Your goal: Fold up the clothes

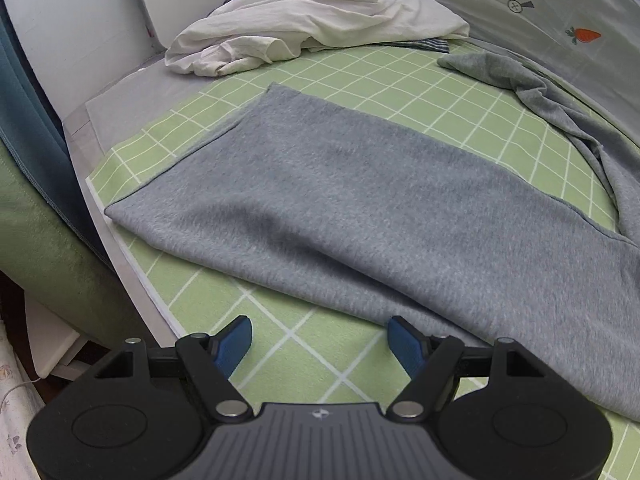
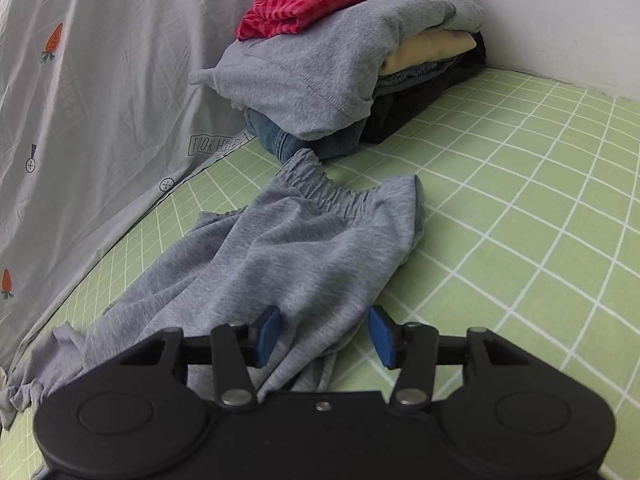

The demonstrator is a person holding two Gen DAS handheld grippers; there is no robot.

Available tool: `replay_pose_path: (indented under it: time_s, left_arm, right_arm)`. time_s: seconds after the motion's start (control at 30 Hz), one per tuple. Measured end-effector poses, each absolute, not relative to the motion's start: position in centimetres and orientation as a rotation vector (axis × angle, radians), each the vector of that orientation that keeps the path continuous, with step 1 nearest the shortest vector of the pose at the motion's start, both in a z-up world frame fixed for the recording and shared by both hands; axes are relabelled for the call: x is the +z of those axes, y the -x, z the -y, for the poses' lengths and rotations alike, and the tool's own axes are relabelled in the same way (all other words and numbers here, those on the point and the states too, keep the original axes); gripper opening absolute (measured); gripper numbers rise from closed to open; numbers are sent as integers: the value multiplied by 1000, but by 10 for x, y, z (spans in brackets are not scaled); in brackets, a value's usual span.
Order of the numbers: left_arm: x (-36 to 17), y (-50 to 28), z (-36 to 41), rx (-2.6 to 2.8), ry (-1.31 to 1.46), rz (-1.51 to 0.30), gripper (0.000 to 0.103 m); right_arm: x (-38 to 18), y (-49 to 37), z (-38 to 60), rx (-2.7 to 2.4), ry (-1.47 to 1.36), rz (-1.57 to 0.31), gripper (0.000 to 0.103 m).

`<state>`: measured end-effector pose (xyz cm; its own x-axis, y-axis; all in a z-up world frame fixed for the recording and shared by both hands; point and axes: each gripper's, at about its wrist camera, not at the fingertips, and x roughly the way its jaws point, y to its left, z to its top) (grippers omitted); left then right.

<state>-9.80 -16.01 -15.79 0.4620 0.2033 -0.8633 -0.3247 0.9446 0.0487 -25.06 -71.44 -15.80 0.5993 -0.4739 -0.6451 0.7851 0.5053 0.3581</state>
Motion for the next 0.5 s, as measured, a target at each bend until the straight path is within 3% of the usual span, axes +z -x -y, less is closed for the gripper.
replay_pose_path:
  time_s: [0.1,0.23,0.33,0.4,0.5]
  left_arm:
    - [-163,88,135,327,199,-1041,75]
    - [-164,73,121,314,188,-1020,68]
    - [-162,62,118,281,158,-995,41]
    - [-162,50,116,246,145,-988,0]
    - [-161,27,113,196,151,-978,0]
  right_arm:
    - [-149,242,706,-821,-604,-514,8]
    - [-130,235,694,-874,-498,-513,3]
    - [-113,229,682,-901,-406,-505,2]
    - [-102,223,676,-913,-373,-494,2]
    - [-89,209,676,-922,-367,-466,2]
